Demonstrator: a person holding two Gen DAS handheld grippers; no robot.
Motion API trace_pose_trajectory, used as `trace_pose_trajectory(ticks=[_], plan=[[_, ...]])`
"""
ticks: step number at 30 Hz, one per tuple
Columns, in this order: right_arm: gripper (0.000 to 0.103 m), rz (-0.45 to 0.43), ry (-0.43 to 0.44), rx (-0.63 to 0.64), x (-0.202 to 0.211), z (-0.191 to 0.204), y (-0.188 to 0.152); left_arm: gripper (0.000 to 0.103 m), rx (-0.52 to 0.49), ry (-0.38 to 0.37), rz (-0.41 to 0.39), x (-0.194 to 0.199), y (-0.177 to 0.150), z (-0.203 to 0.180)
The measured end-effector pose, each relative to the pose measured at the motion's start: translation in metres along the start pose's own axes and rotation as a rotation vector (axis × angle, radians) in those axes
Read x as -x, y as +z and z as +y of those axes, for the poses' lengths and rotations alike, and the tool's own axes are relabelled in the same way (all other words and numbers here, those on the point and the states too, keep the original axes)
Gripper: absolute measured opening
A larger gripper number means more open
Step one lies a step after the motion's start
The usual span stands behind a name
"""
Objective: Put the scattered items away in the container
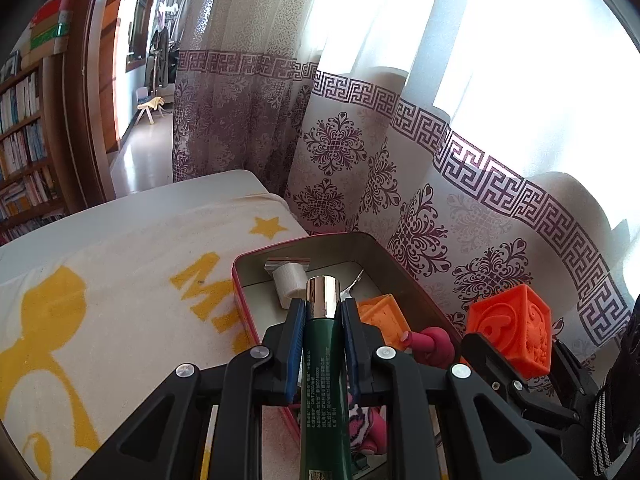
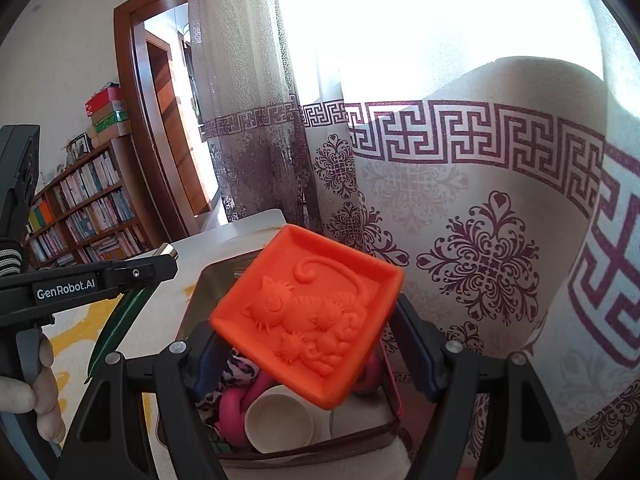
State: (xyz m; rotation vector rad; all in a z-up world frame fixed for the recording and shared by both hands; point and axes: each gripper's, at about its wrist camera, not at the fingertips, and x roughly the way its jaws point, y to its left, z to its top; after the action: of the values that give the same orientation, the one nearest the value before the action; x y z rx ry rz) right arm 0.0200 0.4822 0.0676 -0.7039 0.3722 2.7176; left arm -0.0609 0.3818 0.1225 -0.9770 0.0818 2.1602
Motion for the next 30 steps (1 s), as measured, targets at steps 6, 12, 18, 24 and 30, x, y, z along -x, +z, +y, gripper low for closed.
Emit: trace_pose_trajectory(ticks=[6, 12, 18, 24, 30], plan=[[0.078, 0.005, 0.002, 0.002, -0.007, -0.001, 0.003, 0.02, 0.014, -0.021, -0.017, -0.02, 0.016, -0.007], [0.078, 0.018, 0.001, 0.013, -0.011, -0.001, 0.003, 0.02, 0.074, -0.05, 0.046, -0.043, 0.018, 0.003], [0.078, 0.046, 0.002, -0.003, -0.015, -0.006, -0.004, 0.062, 0.078, -0.001, 0.014, -0.032, 0.005, 0.018], [0.079, 0.078, 0.037, 0.025, -0.02, 0.007, -0.007, 0.066, 0.082, 0.029, 0.019, -0.019, -0.008, 0.032], [0.08, 0.106, 0.073, 0.052, -0.021, 0.017, -0.01, 0.082, 0.122, 0.075, -0.018, 0.0, -0.025, 0.048]])
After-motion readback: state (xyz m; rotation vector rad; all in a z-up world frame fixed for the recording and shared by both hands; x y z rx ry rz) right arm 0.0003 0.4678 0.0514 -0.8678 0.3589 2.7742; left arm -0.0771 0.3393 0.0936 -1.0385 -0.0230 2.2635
